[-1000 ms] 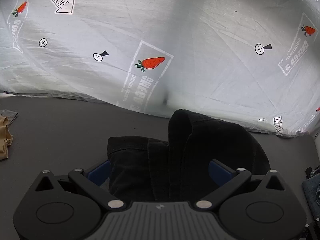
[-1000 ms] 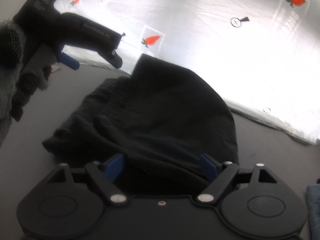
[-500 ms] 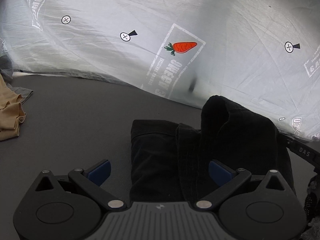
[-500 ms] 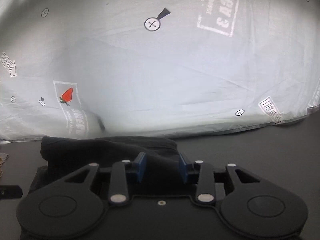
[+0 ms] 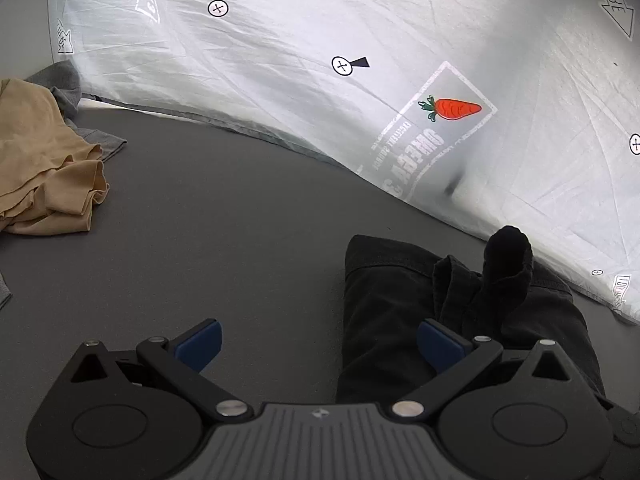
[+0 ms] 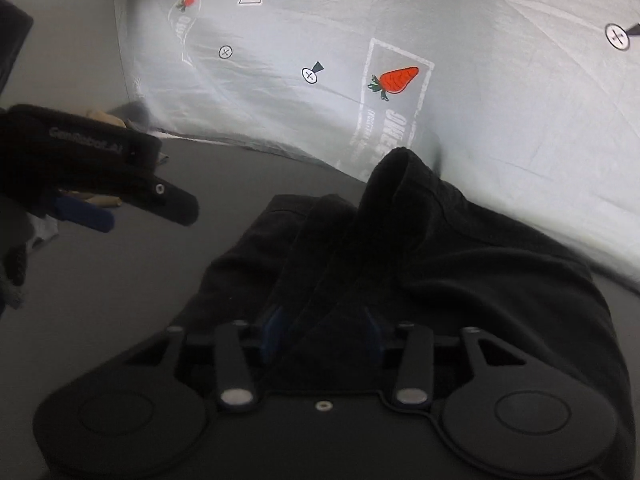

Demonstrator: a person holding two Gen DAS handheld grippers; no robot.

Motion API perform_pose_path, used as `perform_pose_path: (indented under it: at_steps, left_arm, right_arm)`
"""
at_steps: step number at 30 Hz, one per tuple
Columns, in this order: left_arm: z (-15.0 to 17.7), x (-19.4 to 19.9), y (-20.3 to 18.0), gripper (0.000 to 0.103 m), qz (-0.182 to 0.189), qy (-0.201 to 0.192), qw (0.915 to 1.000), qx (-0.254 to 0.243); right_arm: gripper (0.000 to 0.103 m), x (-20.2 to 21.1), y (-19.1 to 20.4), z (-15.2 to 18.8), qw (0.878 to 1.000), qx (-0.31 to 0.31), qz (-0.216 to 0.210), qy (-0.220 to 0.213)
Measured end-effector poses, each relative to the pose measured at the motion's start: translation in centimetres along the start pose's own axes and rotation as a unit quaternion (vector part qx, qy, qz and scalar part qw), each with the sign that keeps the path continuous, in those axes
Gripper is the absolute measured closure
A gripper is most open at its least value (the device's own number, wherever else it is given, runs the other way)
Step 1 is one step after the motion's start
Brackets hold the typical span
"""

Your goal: Fold clothes

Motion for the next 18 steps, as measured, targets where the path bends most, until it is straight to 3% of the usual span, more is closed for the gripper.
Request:
perform_pose_path:
  at_steps: [5, 7, 9, 14, 18]
  left_arm:
    - [2.0, 0.1, -1.5, 0.0, 0.013, 0.017, 0.9995, -0.022]
    - [2.8, 0.1, -1.8, 0.0, 0.02, 0.027, 0.9993, -0.017]
    - [3.1, 0.5, -1.9, 0.0, 0.025, 0.028, 0.9992, -0.014]
    - [3.0, 1.9, -1.7, 0.0, 0.02, 0.013, 0.9994, -0.023]
    - [3.1, 2.6, -0.9, 0.0, 0.011, 0.011, 0.9998, -0.015]
  right_arm:
    - [0.053, 3.9, 0.7, 2.5, 0.999, -0.034, 0.03, -0.001]
    - [0.053, 4.5, 1.4, 3.0, 0.999, -0.014, 0.033, -0.005]
    - [0.053, 4.1, 2.4, 2.9, 0.999, 0.022, 0.042, -0.005]
    - [0.049, 2.8, 2.8, 1.3, 0.998, 0.0, 0.062, -0.001]
    - [0.049, 0.5, 3.6, 1.0, 0.991, 0.034, 0.119, 0.042]
Point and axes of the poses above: each gripper's, at about its wrist camera, not at the fingertips, and x roughly against the way its jaws point, y to its left, z to its underside, the point moved 6 cm from there along -x, roughly the way its jaws point, and after that the axes turned 4 degrees about -y, right-handed, at the moved point
